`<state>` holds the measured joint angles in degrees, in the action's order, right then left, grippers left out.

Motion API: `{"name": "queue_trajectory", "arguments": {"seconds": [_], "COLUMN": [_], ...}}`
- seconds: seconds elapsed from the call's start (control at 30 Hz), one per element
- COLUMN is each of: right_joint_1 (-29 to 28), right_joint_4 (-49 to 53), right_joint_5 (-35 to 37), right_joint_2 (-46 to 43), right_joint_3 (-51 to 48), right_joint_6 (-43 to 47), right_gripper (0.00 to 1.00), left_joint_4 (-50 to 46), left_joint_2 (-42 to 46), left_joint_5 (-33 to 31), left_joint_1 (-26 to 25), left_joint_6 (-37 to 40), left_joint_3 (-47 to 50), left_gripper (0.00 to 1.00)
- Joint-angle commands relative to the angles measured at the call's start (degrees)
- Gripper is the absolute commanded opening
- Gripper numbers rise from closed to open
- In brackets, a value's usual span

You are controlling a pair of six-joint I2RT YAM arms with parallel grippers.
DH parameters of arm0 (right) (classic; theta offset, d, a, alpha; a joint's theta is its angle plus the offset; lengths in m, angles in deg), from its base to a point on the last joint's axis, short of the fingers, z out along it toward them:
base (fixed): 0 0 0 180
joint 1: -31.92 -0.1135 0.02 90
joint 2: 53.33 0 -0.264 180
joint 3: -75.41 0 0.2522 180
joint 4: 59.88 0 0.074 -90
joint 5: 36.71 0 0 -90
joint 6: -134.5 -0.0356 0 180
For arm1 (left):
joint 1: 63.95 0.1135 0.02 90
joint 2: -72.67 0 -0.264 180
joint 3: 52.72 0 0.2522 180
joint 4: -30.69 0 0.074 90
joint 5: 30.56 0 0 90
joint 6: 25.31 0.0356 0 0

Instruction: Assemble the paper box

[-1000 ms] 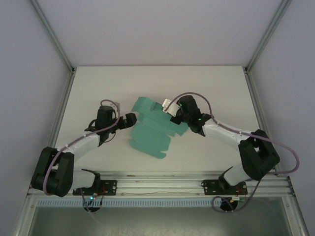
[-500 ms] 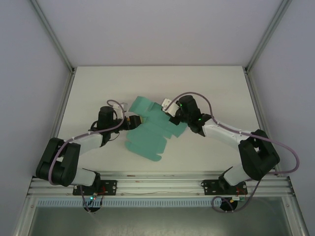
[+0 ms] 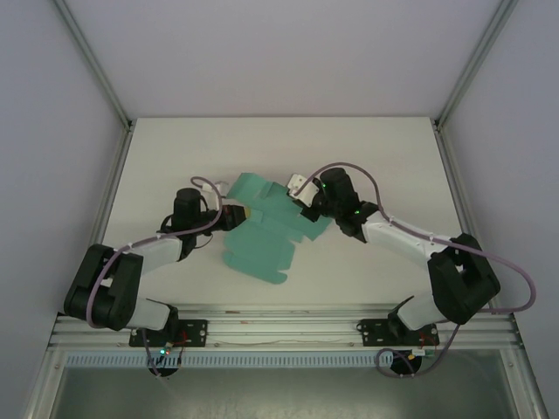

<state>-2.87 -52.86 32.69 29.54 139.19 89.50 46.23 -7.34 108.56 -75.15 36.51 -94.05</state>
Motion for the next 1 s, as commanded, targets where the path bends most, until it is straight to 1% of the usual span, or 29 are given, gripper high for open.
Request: {"name": "queue_trajectory", "arguments": {"seconds": [0.0,0.13,0.2,0.23,0.27,0.3,0.33,0.37,0.4,0.57,0.6,0.73,0.8,0.87,0.97], "right_joint_1": [0.1,0.2,0.1,0.0,0.0,0.0,-0.1,-0.1,-0.2,-2.0,-2.6,-6.2,-7.0,-7.4,-8.3], "right_joint_4": [0.0,0.9,1.6,2.6,3.5,4.4,5.4,6.1,6.4,6.4,5.2,-2.3,-5.8,-10.5,-19.6], "right_joint_5": [-0.8,-0.4,0.6,1.4,2.5,3.5,4.7,5.8,7.0,14.4,16.5,27.7,30.0,30.7,33.3], "right_joint_2": [-1.8,-1.7,-1.5,-1.3,-1.3,-1.1,-0.9,-0.7,-0.5,2.2,2.9,6.8,8.2,9.2,11.3], "right_joint_3": [0.8,1.2,1.6,2.1,2.5,3.0,3.7,4.0,4.5,5.9,5.8,4.9,4.6,3.7,1.6], "right_joint_6": [-0.5,0.4,1.2,2.1,3.0,4.0,5.3,6.4,7.4,14.0,15.8,26.0,28.8,31.1,36.6], "right_gripper": [0.00,0.00,0.00,0.00,0.00,0.00,0.00,0.00,0.00,0.00,0.00,0.00,0.00,0.00,0.00], "left_joint_4": [-0.7,-2.0,-4.5,-6.2,-8.0,-9.6,-11.5,-12.9,-14.2,-19.8,-21.1,-26.2,-28.2,-28.8,-26.8], "left_joint_2": [1.5,2.3,3.1,3.7,4.4,5.4,6.4,7.4,8.4,13.1,13.6,13.9,12.8,10.9,7.1], "left_joint_5": [-0.4,-0.9,-2.3,-3.4,-4.7,-6.2,-8.0,-9.9,-11.6,-21.8,-23.1,-32.5,-36.0,-37.8,-36.5], "left_joint_1": [0.0,-0.1,-0.1,0.0,0.0,0.0,0.0,0.0,0.0,0.1,0.2,0.7,1.3,2.5,5.6], "left_joint_6": [1.4,1.9,2.6,3.4,4.0,4.7,5.2,5.4,5.4,3.3,3.3,1.8,1.6,0.7,-1.4], "left_joint_3": [0.5,0.4,0.1,-0.2,-0.4,-0.6,-0.9,-1.0,-1.2,-2.9,-3.7,-7.6,-9.4,-10.7,-11.6], "left_gripper": [0.00,0.01,0.25,0.51,0.68,0.75,0.85,0.93,0.99,1.00,1.00,1.00,1.00,1.00,1.00]}}
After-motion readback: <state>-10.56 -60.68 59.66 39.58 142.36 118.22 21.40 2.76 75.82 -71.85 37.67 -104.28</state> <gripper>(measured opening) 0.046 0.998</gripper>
